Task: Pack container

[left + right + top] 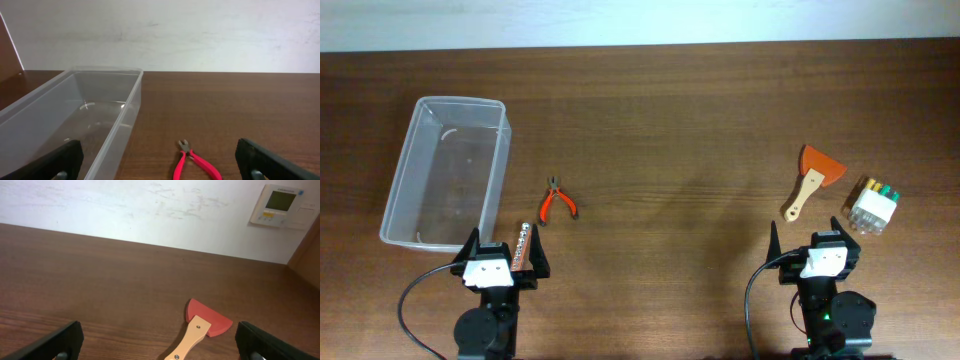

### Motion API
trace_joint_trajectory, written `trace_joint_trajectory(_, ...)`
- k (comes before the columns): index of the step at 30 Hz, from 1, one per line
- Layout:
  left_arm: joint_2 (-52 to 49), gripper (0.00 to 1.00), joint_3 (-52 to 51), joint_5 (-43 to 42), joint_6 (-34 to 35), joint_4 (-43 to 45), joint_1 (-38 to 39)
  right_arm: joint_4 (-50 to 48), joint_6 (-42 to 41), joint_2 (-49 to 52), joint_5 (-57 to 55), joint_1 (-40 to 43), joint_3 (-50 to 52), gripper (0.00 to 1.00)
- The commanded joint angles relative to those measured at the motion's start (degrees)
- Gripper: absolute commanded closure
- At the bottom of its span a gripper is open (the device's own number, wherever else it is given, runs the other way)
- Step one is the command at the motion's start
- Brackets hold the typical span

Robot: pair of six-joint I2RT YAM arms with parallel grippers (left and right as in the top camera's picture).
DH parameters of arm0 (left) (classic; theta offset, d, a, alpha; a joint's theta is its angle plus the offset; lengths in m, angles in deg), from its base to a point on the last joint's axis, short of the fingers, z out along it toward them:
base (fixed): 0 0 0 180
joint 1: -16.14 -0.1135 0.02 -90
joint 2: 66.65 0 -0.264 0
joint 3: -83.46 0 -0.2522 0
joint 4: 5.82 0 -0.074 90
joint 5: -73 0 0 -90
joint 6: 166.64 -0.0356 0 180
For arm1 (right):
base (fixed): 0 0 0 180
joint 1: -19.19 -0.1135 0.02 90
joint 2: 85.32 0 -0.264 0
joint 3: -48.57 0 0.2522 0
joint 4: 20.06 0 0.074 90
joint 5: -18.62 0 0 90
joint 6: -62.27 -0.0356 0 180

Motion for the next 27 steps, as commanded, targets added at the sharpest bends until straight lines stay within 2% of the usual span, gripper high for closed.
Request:
trace_joint_trajectory(1, 0.4, 0.01, -0.2, -0.8, -1.1, -0.2, -0.2, -0.1, -0.7, -0.4, -0.7, -0.4, 0.6, 0.01)
trace_joint_trajectory(19, 0.4, 0.01, -0.2, -1.0, -1.1, -0.2, -0.2, -0.2, -0.7, -0.4, -0.5, -0.4, 0.6, 0.01)
trace_joint_trajectory(23, 0.3, 0.01, -0.2, 1.9, -1.0, 0.0, -0.2, -0.4, -0.8, -0.4, 3.0, -0.4, 0.6, 0.01)
trace_joint_trajectory(25, 0.3, 0.01, 0.2, -0.6, 0.1, -0.9, -0.2, -0.6, -5.3, -0.4, 4.5, -0.4, 0.6, 0.01)
trace_joint_trajectory(27, 0.3, 0.01, 2.2, 0.9, 7.2, -4.9, -0.2, -0.5, -13.2, -0.3, 4.5, -0.4, 0.6, 0.01)
